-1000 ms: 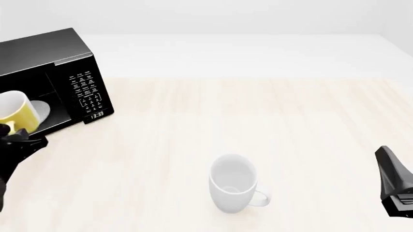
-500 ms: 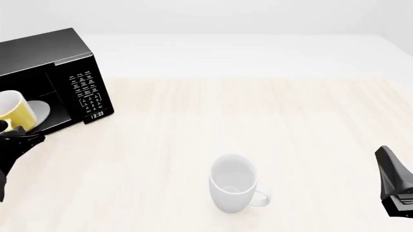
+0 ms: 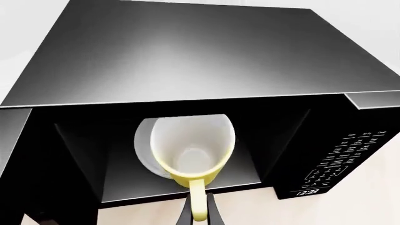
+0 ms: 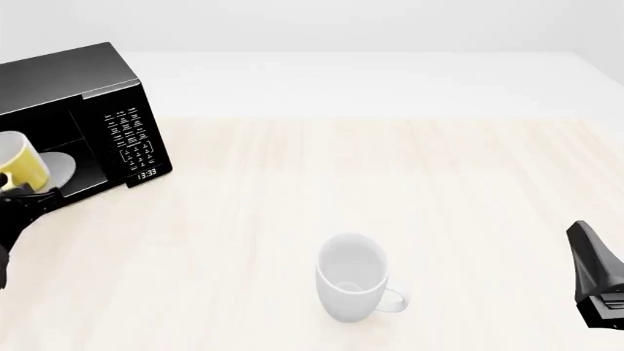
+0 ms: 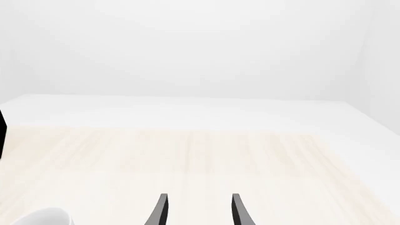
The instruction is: Put the yellow and white mug in the microwave and close it.
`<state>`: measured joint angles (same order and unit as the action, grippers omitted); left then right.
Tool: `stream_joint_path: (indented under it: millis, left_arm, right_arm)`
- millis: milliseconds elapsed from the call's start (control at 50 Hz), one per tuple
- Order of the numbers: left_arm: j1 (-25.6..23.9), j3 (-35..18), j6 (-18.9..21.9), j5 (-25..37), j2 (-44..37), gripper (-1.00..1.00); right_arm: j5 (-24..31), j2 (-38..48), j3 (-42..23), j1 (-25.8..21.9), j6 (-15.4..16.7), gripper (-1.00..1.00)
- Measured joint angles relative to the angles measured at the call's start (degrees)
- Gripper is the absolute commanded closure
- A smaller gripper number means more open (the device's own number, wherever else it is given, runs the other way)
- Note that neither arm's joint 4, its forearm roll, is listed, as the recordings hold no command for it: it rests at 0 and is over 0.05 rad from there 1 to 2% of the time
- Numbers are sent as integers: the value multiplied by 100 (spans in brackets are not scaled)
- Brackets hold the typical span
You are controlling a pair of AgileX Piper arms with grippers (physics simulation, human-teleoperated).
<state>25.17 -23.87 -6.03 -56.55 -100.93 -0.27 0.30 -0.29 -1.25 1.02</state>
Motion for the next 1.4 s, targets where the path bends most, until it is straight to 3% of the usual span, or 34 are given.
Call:
stream_joint_path:
  millis: [1400]
  left_arm:
    - [290,-1337,-76,603,-903,100]
  right_arm:
    - [0,0,0,0,0,-100]
